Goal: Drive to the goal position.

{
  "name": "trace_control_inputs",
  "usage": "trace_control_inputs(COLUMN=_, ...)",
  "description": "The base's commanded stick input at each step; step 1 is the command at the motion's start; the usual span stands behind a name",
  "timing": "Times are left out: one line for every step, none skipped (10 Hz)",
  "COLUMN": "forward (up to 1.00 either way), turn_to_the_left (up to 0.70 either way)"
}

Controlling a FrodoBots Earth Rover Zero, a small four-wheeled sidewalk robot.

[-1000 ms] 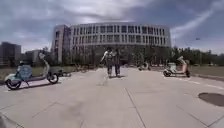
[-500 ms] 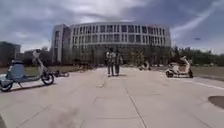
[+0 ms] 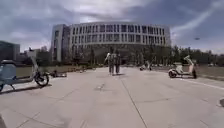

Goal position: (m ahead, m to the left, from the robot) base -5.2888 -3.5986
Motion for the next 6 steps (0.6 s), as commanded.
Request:
trace_control_inputs(forward=0.60, turn_to_the_left=0.00)
trace_control_inputs(forward=0.60, turn_to_the_left=0.00)
trace_control_inputs(forward=0.60, turn_to_the_left=0.00)
trace_control_inputs(forward=0.60, turn_to_the_left=0.00)
trace_control_inputs(forward=0.60, turn_to_the_left=0.00)
trace_control_inputs(forward=0.60, turn_to_the_left=0.00)
